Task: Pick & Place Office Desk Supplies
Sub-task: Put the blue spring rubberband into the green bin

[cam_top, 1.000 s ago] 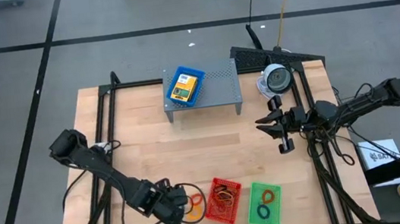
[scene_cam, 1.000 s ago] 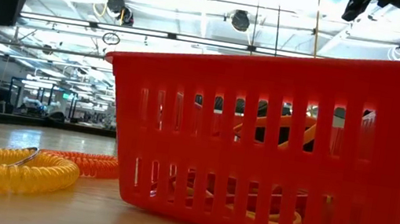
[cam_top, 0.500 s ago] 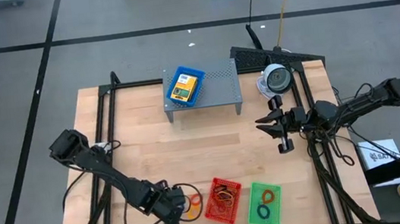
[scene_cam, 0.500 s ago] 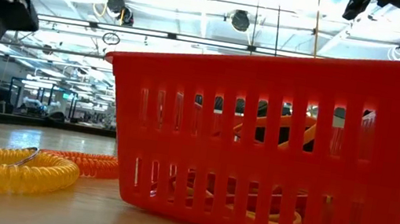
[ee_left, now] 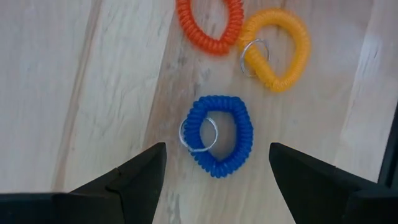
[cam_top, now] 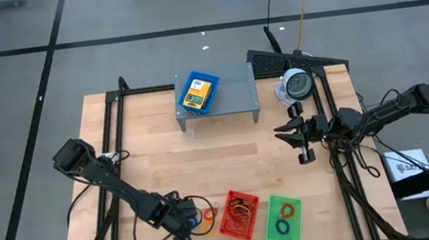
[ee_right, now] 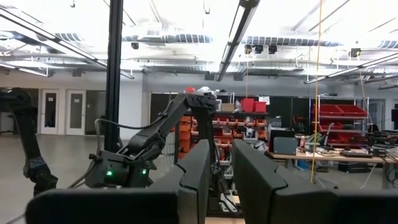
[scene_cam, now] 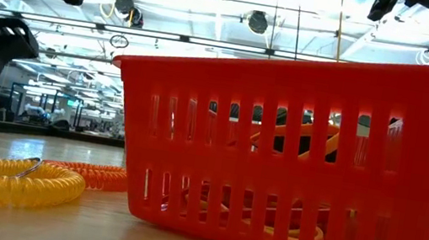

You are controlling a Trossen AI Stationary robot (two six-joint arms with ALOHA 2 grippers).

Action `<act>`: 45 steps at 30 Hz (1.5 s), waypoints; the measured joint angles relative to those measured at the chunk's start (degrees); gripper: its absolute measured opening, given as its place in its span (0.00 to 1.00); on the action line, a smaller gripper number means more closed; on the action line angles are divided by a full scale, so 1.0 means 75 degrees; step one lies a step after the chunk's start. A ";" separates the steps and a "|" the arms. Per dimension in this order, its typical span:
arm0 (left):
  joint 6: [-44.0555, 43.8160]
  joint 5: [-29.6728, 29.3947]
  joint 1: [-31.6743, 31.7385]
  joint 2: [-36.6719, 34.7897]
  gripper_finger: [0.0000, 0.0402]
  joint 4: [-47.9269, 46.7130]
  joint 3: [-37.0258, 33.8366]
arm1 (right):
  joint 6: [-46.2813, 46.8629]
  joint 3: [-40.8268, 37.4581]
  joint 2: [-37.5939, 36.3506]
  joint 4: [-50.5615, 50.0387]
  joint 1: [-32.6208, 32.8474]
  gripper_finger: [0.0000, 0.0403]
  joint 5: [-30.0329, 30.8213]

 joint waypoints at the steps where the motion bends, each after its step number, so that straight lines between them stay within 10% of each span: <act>1: 0.0034 0.0000 0.0005 0.0000 0.73 0.0114 -0.0047 | 0.0001 0.0000 0.0000 0.0018 0.0001 0.14 0.0000; 45: 0.0080 -0.0933 -0.0067 0.1501 0.73 -0.0033 0.0330 | 0.0232 0.0000 -0.0001 0.0140 0.0003 0.14 -0.0023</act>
